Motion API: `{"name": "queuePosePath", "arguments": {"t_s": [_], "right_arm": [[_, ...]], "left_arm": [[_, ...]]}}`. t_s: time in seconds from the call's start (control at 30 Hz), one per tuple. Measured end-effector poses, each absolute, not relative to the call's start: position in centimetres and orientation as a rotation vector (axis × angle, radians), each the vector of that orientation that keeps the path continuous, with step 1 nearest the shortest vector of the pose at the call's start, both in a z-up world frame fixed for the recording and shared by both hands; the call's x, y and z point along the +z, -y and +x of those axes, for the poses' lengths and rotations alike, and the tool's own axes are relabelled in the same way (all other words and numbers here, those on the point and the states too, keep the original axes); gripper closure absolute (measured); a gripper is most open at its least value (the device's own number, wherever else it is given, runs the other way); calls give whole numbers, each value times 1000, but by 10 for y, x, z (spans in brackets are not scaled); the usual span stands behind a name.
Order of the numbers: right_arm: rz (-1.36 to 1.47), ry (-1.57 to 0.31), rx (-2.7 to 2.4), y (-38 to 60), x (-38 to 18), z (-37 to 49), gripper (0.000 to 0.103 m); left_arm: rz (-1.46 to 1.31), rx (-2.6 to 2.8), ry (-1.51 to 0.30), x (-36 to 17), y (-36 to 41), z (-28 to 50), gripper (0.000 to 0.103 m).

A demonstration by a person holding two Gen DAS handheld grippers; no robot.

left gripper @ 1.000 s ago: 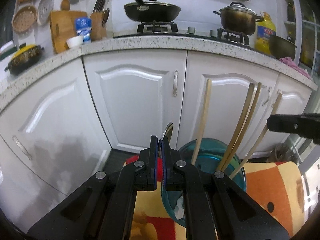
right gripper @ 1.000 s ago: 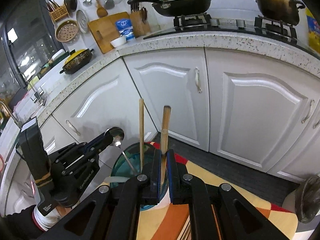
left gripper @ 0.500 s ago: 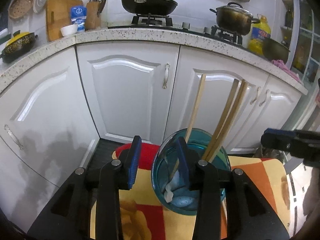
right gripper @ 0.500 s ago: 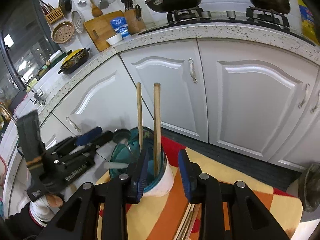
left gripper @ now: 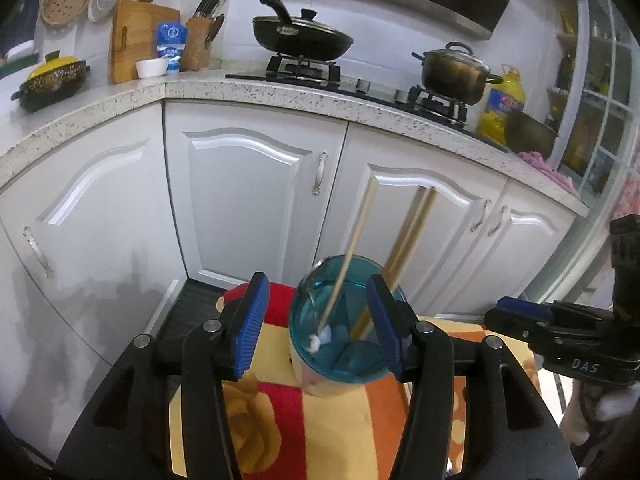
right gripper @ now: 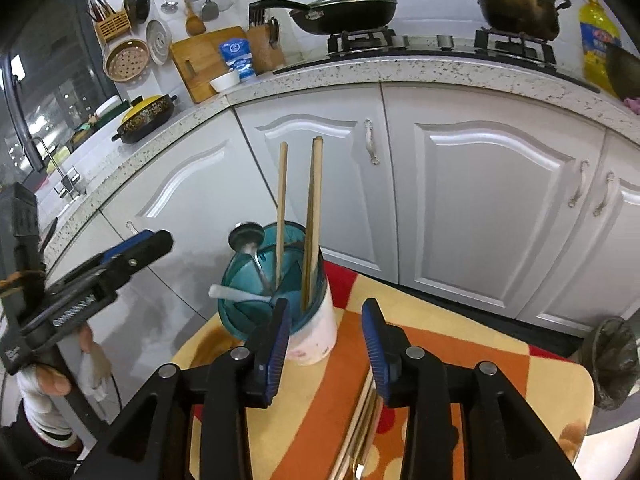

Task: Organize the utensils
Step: 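Move both grippers down to the remaining fork and chopsticks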

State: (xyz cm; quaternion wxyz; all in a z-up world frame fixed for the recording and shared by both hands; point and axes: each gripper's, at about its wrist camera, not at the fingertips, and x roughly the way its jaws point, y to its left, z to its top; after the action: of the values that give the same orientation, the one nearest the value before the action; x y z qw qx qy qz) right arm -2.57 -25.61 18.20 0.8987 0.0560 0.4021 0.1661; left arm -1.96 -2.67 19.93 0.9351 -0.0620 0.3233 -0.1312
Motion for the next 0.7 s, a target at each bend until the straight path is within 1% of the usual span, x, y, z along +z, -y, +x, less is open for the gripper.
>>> {"name": "queuePosePath", "arguments": {"t_s": [0.07, 0.33, 0.53, 0.7], "right_arm": [[123, -835, 338, 259, 180, -33, 66], [121, -858, 303, 271, 169, -58, 65], [121, -861, 267, 285, 160, -78, 61], [115, -904, 234, 298, 140, -89, 60]], "left_arm": [[-128, -282, -666, 198, 30, -29, 41], [-134, -307, -708, 178, 48, -52, 41], [-111, -321, -749, 161, 64, -64, 41], [-101, -337, -790, 145, 72, -72, 41]]}}
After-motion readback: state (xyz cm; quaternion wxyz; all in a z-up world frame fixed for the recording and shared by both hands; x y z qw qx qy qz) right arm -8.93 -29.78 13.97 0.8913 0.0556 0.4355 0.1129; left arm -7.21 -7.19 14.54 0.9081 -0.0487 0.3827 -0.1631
